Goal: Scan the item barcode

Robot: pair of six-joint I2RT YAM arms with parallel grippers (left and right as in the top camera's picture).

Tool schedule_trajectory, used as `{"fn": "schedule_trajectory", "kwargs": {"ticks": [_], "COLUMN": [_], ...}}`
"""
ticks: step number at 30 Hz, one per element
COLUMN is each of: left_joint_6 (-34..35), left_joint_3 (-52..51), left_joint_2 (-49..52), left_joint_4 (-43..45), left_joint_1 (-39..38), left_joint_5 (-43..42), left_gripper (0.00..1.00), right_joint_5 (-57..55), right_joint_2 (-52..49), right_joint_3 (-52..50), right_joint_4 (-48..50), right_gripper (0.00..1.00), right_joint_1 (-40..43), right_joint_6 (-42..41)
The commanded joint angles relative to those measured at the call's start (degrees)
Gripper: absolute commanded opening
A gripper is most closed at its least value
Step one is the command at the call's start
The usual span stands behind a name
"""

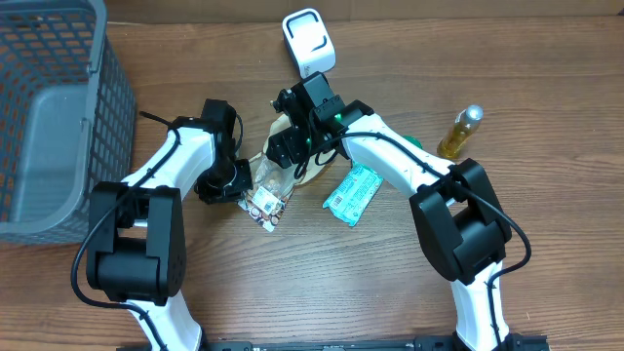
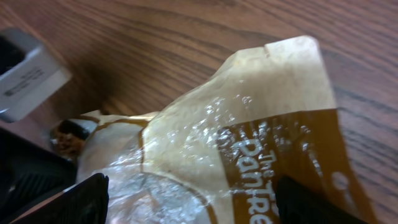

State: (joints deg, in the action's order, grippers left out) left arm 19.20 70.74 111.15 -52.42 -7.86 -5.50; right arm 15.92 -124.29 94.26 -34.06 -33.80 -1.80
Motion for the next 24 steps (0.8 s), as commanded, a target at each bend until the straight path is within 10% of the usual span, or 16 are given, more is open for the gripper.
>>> {"fn": "schedule_trajectory", "kwargs": {"ticks": [1,24], "left_joint_6": [0.79,1.20], "left_joint_3": [-1.16,-1.16], "left_joint_2": [0.94,0.94], "left_joint_4": [0.68,2.10], "left_joint_1": [0.04,0.04], "left_joint_5": [1.07,1.07], "left_gripper": [0.04,0.04], "right_joint_5": [-3.30,24.74], "right_joint_2": [-1.64,-5.66], "right_joint_3": [-0.31,-0.31], "right_joint_4": [0.39,-6.32], "right_gripper": [0.85,0.86], "right_joint_1": [0.20,-0.59], "right_joint_6": [0.35,-8.90]}}
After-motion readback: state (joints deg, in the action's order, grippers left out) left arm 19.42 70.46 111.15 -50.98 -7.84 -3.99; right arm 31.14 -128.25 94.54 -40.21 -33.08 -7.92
